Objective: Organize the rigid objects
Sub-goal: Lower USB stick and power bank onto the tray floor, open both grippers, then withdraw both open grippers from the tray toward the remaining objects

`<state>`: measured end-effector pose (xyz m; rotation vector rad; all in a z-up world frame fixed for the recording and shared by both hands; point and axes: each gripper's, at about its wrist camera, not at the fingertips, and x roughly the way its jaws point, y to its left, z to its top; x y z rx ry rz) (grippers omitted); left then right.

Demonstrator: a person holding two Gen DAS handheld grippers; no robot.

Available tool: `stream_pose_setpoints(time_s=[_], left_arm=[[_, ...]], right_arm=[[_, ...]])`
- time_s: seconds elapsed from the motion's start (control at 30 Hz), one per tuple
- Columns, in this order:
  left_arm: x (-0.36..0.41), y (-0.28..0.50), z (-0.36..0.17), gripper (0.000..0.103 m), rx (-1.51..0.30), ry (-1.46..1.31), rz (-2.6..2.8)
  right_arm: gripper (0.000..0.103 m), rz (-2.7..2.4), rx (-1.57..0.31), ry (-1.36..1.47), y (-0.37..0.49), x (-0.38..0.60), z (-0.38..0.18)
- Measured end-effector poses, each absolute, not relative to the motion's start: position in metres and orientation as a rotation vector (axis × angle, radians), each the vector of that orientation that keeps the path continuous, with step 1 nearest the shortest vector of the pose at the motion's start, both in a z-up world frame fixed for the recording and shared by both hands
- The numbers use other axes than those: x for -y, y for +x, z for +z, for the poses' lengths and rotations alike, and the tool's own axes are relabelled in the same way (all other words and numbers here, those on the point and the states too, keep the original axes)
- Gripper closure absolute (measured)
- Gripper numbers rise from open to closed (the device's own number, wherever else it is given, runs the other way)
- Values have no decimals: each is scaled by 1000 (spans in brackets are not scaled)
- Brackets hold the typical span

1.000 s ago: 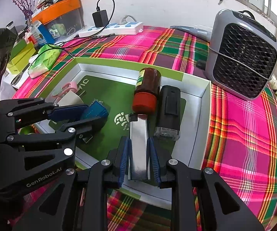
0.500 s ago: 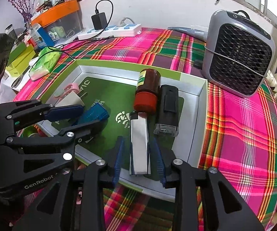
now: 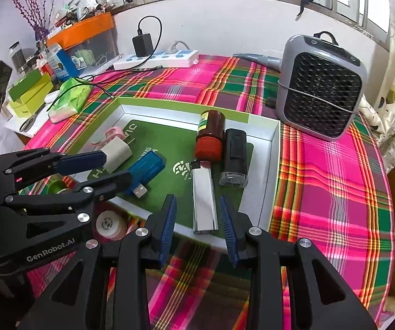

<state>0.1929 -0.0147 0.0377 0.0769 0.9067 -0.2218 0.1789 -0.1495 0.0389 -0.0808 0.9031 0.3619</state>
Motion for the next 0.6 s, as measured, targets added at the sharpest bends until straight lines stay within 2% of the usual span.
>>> stream_pose_setpoints(time_s=[0.6], left_arm=[[-32, 143, 51, 61, -858, -31, -161]], right_arm=[[69, 375, -851, -20, 133, 152, 48]])
